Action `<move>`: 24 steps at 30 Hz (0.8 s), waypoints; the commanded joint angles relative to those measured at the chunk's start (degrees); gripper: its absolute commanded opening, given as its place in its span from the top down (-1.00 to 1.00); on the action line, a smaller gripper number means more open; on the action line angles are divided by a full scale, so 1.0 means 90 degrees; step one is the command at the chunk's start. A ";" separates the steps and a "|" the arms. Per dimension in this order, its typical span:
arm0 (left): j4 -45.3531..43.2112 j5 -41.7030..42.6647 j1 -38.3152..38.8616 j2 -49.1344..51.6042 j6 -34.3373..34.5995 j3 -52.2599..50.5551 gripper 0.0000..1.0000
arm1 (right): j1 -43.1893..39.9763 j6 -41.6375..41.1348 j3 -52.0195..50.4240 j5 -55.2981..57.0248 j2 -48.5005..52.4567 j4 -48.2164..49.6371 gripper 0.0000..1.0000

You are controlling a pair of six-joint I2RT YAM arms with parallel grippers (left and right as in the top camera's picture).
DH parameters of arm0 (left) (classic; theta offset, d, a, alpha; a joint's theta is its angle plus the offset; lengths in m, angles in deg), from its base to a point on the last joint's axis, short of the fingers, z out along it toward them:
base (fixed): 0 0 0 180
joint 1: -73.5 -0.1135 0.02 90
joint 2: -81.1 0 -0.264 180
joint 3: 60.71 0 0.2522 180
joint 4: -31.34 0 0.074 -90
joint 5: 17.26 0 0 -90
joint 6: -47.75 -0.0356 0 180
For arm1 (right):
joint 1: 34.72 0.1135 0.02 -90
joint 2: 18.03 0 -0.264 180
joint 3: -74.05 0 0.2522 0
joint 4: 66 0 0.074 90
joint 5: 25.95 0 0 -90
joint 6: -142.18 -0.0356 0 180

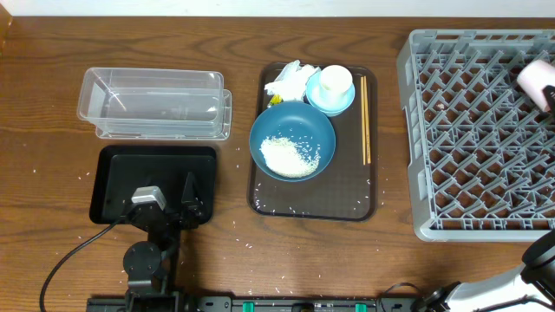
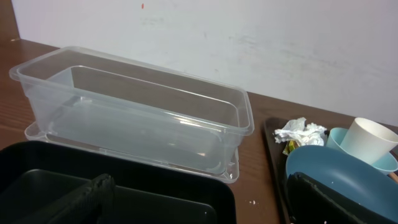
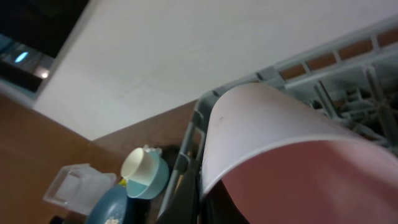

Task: Sort waste into correct bins and load items into the dishwasher rack
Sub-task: 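Carry the pink cup to the dish rack and release it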

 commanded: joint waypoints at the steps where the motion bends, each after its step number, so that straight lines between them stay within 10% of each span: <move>1: 0.0233 0.0002 0.0002 -0.0044 -0.0087 -0.0100 -0.82 | 0.0066 -0.0063 -0.0049 0.0328 0.0070 0.0090 0.98; 24: 0.0233 0.0002 0.0002 -0.0044 -0.0087 -0.0100 -0.81 | -0.0338 -0.0680 -0.0049 -0.0102 0.1144 0.0481 0.86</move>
